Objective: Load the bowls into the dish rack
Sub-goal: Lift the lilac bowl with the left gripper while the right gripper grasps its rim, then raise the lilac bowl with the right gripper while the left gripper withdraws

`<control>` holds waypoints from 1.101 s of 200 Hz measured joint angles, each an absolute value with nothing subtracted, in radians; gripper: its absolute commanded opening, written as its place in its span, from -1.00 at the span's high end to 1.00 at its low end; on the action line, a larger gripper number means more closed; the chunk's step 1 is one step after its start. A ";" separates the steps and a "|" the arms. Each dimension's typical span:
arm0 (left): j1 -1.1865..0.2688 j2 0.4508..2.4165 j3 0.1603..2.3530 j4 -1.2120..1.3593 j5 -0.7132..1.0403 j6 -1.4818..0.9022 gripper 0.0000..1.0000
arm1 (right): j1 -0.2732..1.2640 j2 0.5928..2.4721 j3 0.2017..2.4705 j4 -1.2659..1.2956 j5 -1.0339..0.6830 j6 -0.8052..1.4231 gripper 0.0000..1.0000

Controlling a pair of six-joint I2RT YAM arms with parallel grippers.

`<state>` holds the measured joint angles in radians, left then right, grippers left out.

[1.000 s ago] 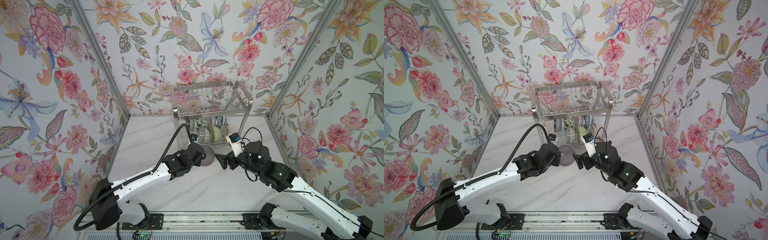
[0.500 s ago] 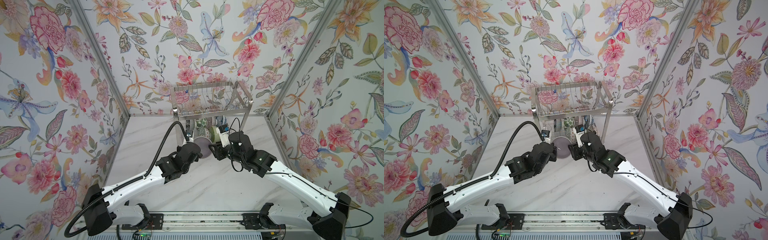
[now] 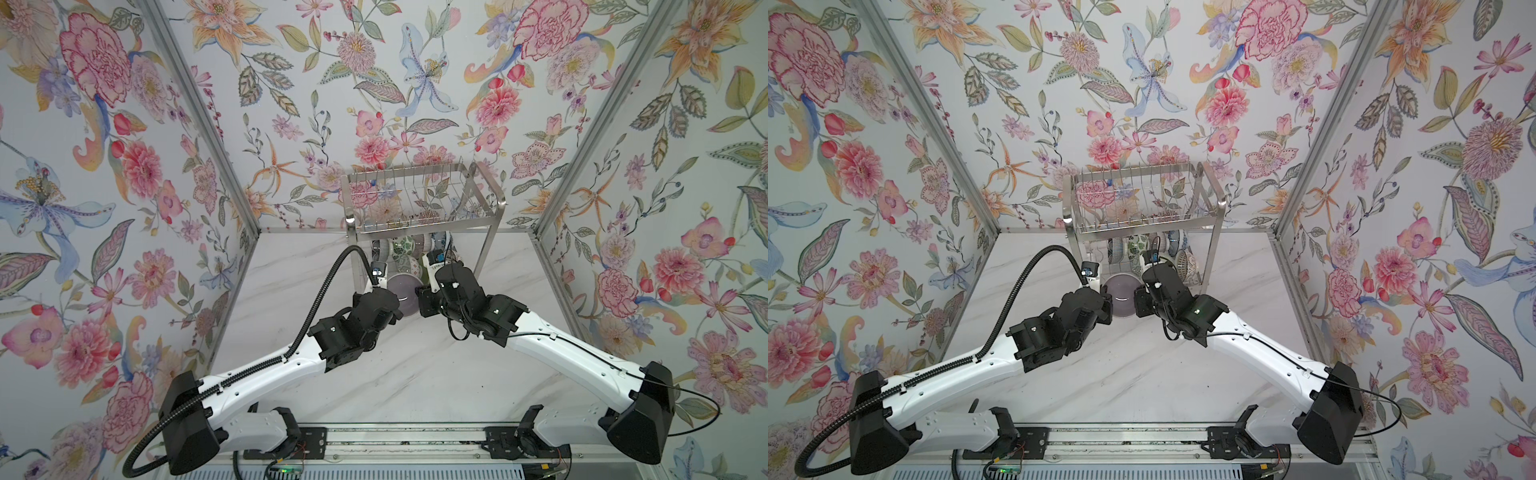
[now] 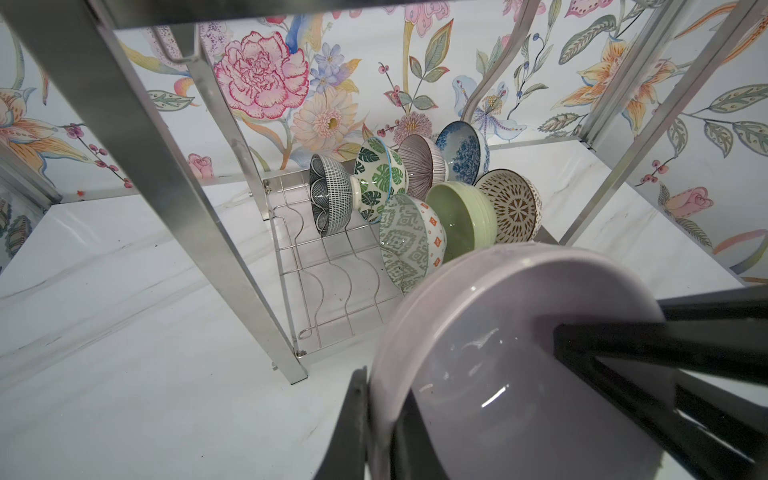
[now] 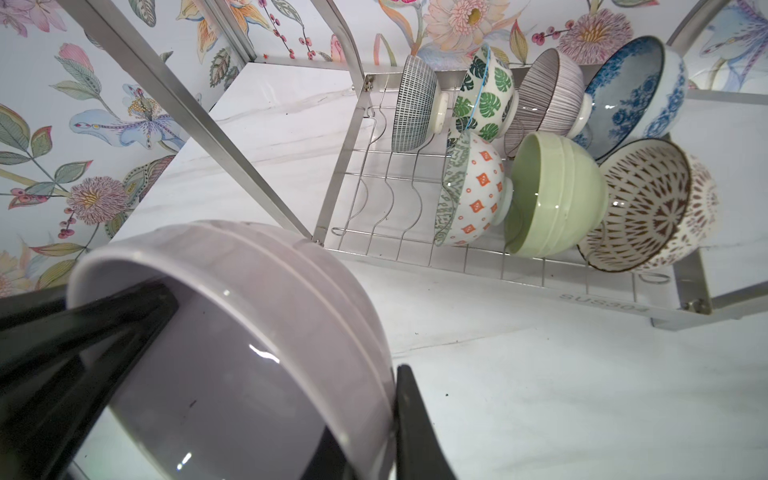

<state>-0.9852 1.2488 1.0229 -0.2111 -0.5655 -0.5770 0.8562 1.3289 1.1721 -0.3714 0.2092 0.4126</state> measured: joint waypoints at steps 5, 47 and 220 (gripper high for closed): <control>-0.985 1.248 1.021 -0.207 -0.565 -0.575 1.00 | 0.856 1.329 1.172 -0.373 0.212 0.412 1.00; -0.988 1.222 1.014 -0.179 -0.548 -0.574 -0.56 | 0.855 1.328 1.205 -0.415 0.241 0.342 1.00; -0.824 0.948 0.908 -0.253 -0.397 -0.572 -0.98 | 0.672 1.266 1.522 -0.035 0.529 -0.999 1.00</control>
